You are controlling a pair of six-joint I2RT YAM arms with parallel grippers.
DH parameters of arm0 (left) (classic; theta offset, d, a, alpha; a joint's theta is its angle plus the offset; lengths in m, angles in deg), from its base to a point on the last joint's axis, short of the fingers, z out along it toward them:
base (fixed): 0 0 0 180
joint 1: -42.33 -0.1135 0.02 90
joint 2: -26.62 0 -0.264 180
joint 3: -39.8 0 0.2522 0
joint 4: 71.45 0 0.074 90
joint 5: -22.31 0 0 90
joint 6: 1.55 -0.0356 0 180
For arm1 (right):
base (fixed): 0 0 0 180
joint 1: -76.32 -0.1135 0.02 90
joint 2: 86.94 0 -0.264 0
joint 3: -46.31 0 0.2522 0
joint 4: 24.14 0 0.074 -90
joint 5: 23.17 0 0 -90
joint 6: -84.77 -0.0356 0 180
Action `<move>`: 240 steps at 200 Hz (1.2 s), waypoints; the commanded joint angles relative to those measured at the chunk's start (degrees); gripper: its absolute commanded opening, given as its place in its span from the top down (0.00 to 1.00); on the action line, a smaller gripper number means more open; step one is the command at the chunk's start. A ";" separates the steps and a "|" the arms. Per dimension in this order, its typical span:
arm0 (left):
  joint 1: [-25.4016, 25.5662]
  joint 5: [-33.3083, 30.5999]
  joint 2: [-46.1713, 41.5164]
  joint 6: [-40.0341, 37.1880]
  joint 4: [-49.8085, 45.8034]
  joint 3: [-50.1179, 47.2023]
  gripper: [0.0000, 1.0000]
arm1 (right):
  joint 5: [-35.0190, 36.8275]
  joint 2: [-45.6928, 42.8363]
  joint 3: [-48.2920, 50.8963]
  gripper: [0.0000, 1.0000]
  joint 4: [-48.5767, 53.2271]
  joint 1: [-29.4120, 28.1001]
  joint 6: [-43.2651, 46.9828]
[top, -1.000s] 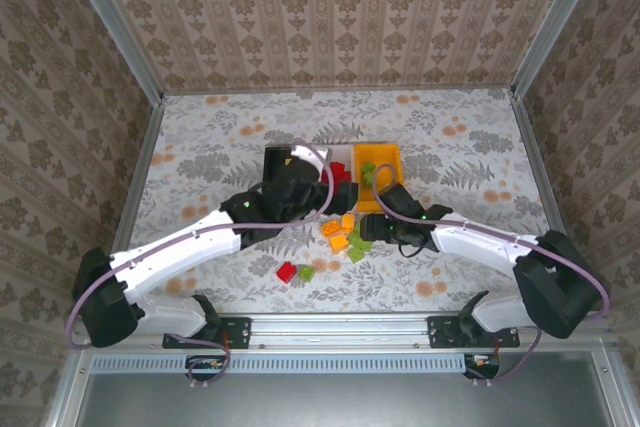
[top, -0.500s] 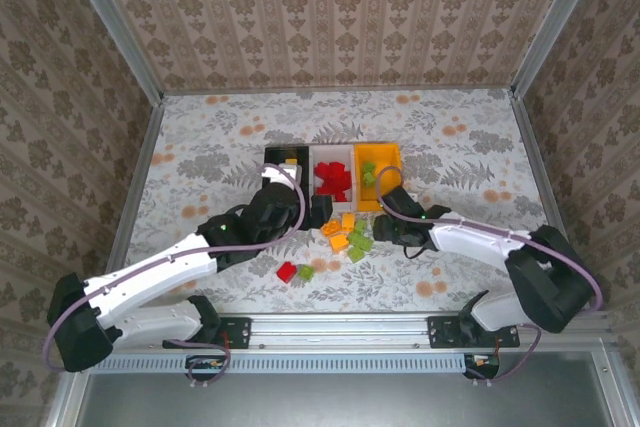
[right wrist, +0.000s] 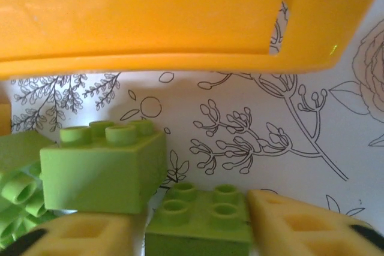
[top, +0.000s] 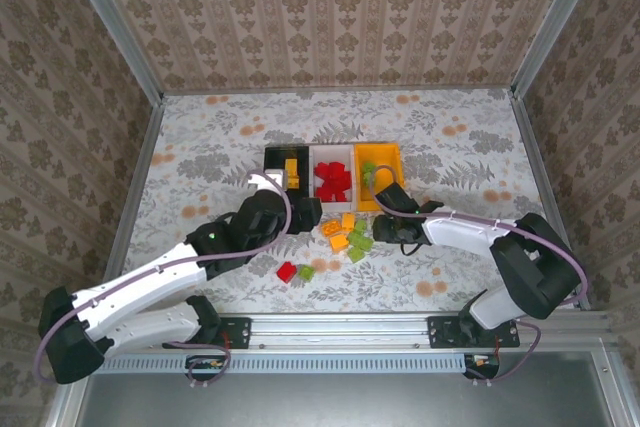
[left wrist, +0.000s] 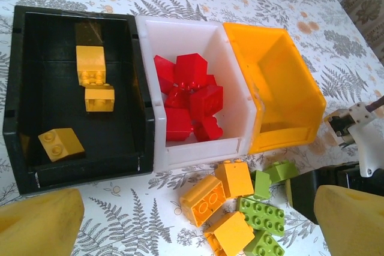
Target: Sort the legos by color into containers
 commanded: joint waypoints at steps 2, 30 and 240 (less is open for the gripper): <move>-1.29 -0.06 -1.23 1.68 -0.70 -1.80 0.00 | 0.40 -2.50 0.77 0.62 1.27 0.37 0.47; -2.87 1.88 -1.15 1.79 -0.02 -2.79 0.00 | 1.40 -11.00 0.95 0.72 6.39 0.64 2.56; -2.70 5.43 -2.48 -0.27 -11.31 -5.43 0.00 | 0.33 11.99 -32.44 0.31 10.76 6.88 4.19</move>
